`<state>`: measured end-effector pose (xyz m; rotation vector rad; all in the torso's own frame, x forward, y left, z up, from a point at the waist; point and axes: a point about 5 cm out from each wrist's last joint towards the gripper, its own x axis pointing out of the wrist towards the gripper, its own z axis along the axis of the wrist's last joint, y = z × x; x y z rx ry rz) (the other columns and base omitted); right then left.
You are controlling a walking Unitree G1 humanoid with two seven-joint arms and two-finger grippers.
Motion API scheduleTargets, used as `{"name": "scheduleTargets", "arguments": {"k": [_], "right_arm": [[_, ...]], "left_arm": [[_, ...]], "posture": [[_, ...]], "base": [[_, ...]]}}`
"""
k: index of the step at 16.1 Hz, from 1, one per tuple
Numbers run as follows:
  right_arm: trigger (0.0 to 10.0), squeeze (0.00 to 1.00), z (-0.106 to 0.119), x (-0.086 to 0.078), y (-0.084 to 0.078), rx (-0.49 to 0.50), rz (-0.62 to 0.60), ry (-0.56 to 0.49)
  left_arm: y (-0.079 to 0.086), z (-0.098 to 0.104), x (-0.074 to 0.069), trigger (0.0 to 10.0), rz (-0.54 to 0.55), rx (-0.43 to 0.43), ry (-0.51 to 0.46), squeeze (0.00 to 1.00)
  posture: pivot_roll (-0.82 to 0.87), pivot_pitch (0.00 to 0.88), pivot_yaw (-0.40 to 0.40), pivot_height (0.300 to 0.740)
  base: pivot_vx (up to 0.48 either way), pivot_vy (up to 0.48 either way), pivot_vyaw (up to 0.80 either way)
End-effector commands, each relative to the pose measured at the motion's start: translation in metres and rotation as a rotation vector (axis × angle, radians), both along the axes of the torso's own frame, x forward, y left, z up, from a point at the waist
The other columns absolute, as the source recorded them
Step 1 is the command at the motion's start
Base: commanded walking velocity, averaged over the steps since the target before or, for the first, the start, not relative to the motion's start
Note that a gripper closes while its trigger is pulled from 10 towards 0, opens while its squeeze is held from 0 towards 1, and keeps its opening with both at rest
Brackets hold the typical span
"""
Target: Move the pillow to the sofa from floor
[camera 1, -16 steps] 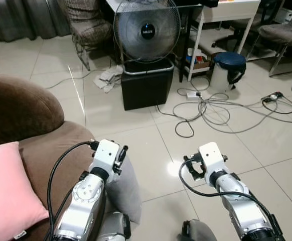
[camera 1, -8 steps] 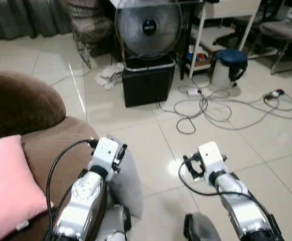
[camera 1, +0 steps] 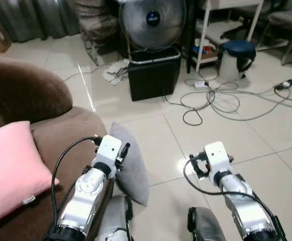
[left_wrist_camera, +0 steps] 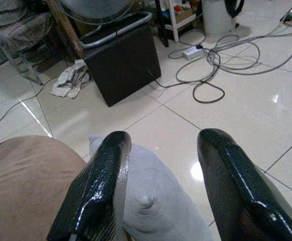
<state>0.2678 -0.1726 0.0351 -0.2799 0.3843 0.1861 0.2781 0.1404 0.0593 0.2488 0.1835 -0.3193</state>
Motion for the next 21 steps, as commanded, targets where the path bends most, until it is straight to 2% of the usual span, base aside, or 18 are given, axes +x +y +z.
{"name": "scheduleTargets", "arguments": {"k": [1, 5, 10, 14, 19, 21], "right_arm": [[10.0, 0.00, 0.004, 0.001, 0.000, 0.002, -0.010, -0.015], [10.0, 0.00, 0.003, -0.003, 0.000, -0.016, 0.014, -0.012], [10.0, 0.00, 0.001, -0.008, 0.003, -0.031, 0.035, 0.000], [10.0, 0.00, -0.001, -0.009, 0.003, -0.015, 0.023, 0.011], [10.0, 0.00, -0.003, -0.013, 0.001, -0.010, 0.000, 0.025], [10.0, 0.00, -0.004, -0.014, -0.001, -0.010, -0.003, 0.028]], "left_arm": [[-0.001, 0.005, 0.003, 10.0, -0.012, -0.004, -0.016, 0.00], [-0.003, 0.001, 0.001, 10.0, -0.013, -0.008, -0.008, 0.00], [-0.003, 0.000, -0.005, 10.0, -0.022, 0.018, -0.014, 0.00], [0.001, -0.001, -0.007, 10.0, 0.002, -0.005, -0.010, 0.00], [-0.005, 0.002, -0.008, 10.0, -0.036, -0.043, -0.024, 0.00], [-0.006, 0.002, -0.008, 10.0, -0.039, -0.045, -0.023, 0.00]], "posture": [[-0.02, 0.000, 0.082, 0.594], [-0.04, 0.000, 0.090, 0.594], [-0.02, 0.000, 0.084, 0.594], [-0.02, 0.000, 0.083, 0.594], [-0.03, 0.000, 0.089, 0.594], [-0.03, 0.000, 0.089, 0.594]], "base": [[0.000, 0.000, 0.00], [0.000, 0.000, 0.00], [0.000, -0.346, 0.79], [0.000, 0.000, 0.00], [0.000, 0.000, 0.00], [0.122, 0.000, -0.55]]}}
